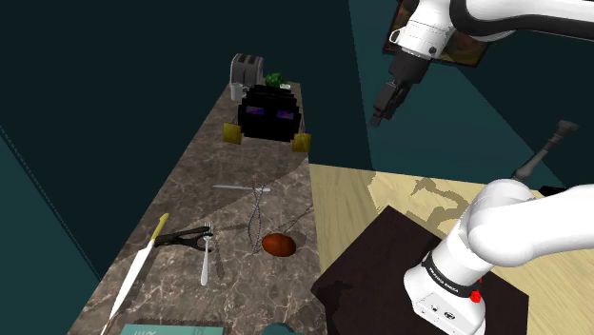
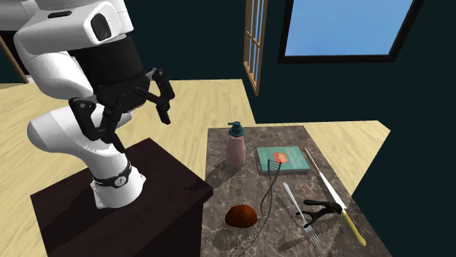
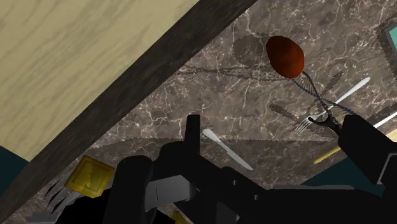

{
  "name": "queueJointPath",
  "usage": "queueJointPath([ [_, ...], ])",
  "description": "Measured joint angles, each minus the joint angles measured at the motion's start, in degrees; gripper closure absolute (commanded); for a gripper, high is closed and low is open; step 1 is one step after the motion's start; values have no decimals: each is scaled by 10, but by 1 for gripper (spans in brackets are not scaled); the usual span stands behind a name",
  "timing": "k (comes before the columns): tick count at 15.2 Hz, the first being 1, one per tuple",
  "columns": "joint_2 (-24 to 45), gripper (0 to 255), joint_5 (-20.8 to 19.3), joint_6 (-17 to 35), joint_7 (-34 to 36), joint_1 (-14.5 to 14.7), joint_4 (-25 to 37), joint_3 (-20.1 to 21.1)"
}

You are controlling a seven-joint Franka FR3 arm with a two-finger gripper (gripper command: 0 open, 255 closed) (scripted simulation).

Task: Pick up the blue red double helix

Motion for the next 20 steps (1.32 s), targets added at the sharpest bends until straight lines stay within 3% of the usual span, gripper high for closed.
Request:
queueJointPath([
  [3,8,0,3,20,9,5,-6,14],
  [12,101,0,9,169,88,32,-18,130],
  [20,233,0,-47,286,185,25,22,241],
])
